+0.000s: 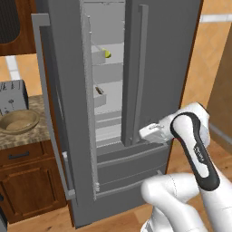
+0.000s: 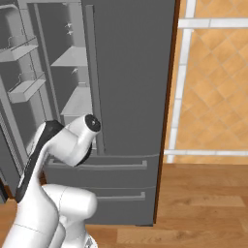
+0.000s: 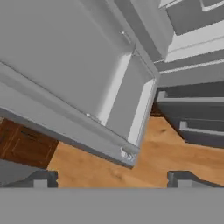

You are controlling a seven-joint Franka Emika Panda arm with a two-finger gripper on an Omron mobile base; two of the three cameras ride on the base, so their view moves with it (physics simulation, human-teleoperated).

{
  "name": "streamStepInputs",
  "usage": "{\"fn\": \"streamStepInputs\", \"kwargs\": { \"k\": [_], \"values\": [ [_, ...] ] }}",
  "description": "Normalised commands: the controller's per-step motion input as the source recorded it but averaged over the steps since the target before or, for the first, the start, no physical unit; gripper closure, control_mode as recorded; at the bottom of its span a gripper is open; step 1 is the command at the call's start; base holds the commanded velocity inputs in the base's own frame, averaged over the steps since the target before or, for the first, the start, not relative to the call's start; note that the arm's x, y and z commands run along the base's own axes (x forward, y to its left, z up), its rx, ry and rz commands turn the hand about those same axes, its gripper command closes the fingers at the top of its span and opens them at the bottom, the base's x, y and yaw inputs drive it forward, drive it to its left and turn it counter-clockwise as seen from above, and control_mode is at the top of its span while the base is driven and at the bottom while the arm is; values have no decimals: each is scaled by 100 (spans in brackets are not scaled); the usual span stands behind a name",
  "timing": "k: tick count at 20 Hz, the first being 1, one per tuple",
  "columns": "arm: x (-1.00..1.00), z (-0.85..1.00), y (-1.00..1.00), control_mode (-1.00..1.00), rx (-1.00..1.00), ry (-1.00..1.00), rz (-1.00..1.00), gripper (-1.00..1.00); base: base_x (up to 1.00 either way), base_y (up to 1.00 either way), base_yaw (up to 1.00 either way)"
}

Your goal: Grab a lemon wedge from the fridge and one ice cube from the ice bowl, and put them in the glass of lemonade.

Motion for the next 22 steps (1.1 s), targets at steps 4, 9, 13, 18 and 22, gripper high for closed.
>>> {"fn": "streamStepInputs", "kwargs": {
  "k": [4,9,13,18,22],
  "values": [
    [-17,64,-97,-100,-4,-91,13,-100,0,0,0],
    [22,65,-36,-100,-9,-73,8,-100,0,0,0],
    [14,56,22,-100,-4,-46,-2,-100,0,0,0],
    [6,45,5,-100,11,-23,-15,-100,0,0,0],
    [7,24,-50,-100,30,-3,-19,-100,0,0,0]
  ]
}}
